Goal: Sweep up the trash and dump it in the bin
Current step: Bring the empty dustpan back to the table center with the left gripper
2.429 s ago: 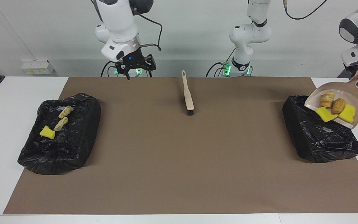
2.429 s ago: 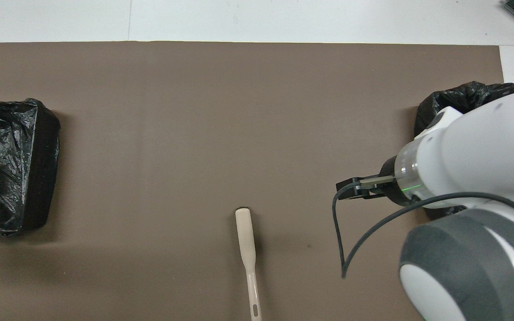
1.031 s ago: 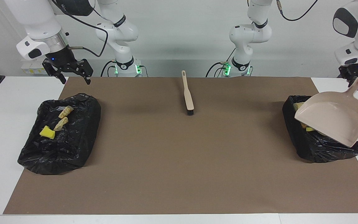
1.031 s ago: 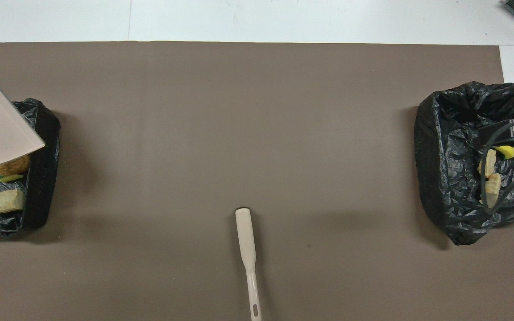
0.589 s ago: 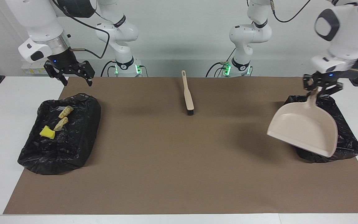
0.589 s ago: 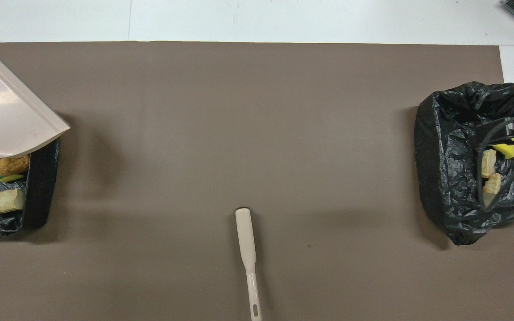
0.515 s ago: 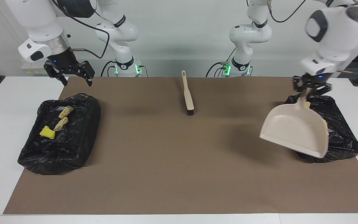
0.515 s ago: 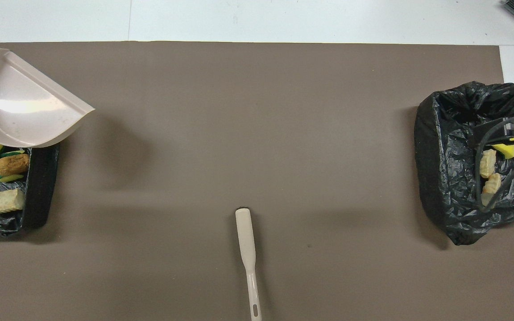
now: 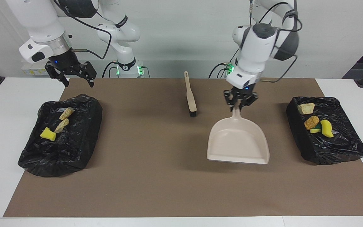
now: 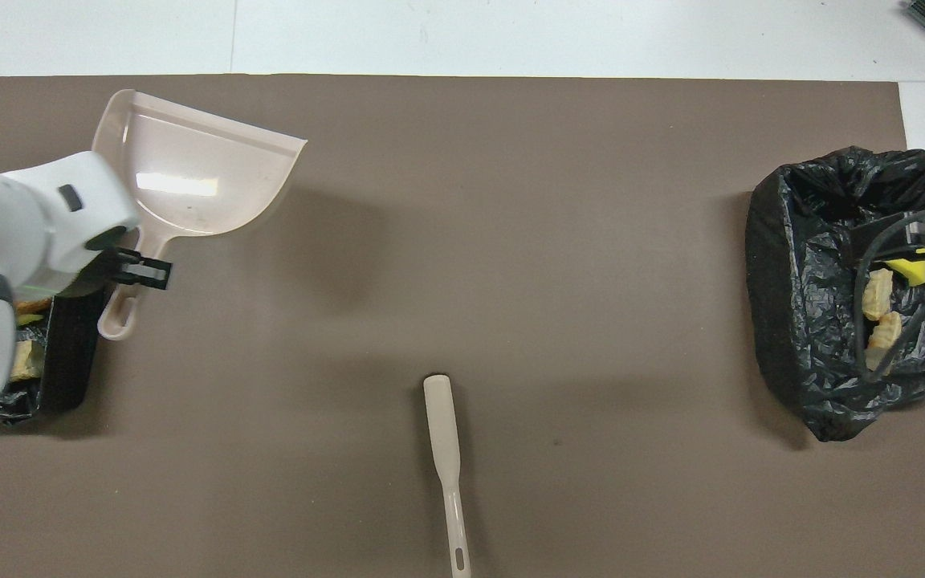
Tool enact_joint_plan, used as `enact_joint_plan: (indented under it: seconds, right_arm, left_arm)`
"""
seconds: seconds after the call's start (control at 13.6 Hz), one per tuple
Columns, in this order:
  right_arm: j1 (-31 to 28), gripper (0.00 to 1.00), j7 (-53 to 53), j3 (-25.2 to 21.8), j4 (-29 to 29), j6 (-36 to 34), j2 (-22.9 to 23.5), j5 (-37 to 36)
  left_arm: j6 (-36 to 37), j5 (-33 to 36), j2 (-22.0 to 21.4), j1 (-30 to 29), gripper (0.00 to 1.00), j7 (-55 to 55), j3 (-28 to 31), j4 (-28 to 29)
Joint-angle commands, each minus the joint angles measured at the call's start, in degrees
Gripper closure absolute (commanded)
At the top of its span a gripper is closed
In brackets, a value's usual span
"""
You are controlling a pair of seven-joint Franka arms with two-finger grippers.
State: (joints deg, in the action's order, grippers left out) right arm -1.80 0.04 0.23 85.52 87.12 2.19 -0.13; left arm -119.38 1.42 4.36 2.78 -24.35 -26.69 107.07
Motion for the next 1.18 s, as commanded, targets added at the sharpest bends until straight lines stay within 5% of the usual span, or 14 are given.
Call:
enact_joint_plan:
  seconds: [0.0, 0.15, 0.44, 0.59, 0.96, 1.03, 1.1]
  right_arm:
    - [0.0, 0.0, -0.5, 0.0, -0.9, -0.5, 0.4, -0.4]
    - [0.0, 0.0, -0.5, 0.0, -0.9, -0.5, 0.4, -0.5]
    - [0.0, 0.0, -0.5, 0.0, -0.9, -0.5, 0.4, -0.4]
    - [0.0, 0.0, -0.6, 0.0, -0.9, -0.5, 0.4, -0.4]
    - [0.0, 0.0, -0.5, 0.0, -0.9, -0.5, 0.4, -0.4]
    - [0.0, 0.0, -0.6, 0.0, -0.9, -0.5, 0.4, -0.4]
    - [0.0, 0.0, -0.5, 0.0, -0.9, -0.5, 0.4, -0.4]
  left_arm:
    - [-9.1, 5.0, 8.4, 1.3, 1.0, -13.4, -5.6, -1.2]
    - [-12.8, 11.3, 13.8, 2.4, 1.0, -21.5, -8.6, -1.2]
    - [-15.0, 13.9, 16.7, 3.9, 1.0, -25.5, -10.0, -1.1]
    - [-15.2, 24.5, 19.4, 5.0, 1.0, -33.1, -10.2, -1.6]
    - [-14.8, 26.6, 21.6, 5.8, 0.97, -38.0, -10.8, -1.9]
    - [-14.9, 26.4, 21.4, 5.8, 0.59, -38.3, -10.8, -2.3]
    - [-14.9, 26.4, 21.0, 5.4, 0.01, -38.4, -10.8, -2.4]
